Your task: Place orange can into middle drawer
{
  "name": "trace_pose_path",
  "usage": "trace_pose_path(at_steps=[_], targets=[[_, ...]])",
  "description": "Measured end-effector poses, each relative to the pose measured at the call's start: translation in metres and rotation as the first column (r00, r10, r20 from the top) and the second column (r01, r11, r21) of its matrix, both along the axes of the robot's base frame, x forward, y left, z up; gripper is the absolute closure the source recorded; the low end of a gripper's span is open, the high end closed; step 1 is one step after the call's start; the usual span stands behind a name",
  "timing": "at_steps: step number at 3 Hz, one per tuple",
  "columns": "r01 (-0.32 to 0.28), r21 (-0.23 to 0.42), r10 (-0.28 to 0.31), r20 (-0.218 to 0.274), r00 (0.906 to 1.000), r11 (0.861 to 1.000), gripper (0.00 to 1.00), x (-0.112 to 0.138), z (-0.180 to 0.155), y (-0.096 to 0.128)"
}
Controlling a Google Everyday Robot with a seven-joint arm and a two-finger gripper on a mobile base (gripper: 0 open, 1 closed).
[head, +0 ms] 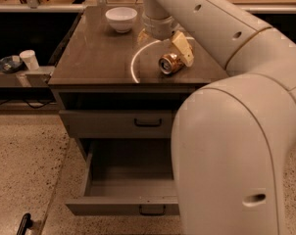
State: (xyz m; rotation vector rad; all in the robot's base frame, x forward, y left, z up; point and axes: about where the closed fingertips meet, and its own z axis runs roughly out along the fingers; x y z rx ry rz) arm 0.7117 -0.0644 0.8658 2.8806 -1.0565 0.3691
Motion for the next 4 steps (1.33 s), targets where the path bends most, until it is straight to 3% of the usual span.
trace_pose_path(at_steps=[3, 4], targets=[[0.012, 0.011, -0.011, -0.071, 0.9974, 1.000, 0.64, 0.007, -0.020, -0.025], [0.040, 0.050, -0.036, -0.083, 0.9959, 0.998, 0.86, 0.001, -0.016, -0.018]])
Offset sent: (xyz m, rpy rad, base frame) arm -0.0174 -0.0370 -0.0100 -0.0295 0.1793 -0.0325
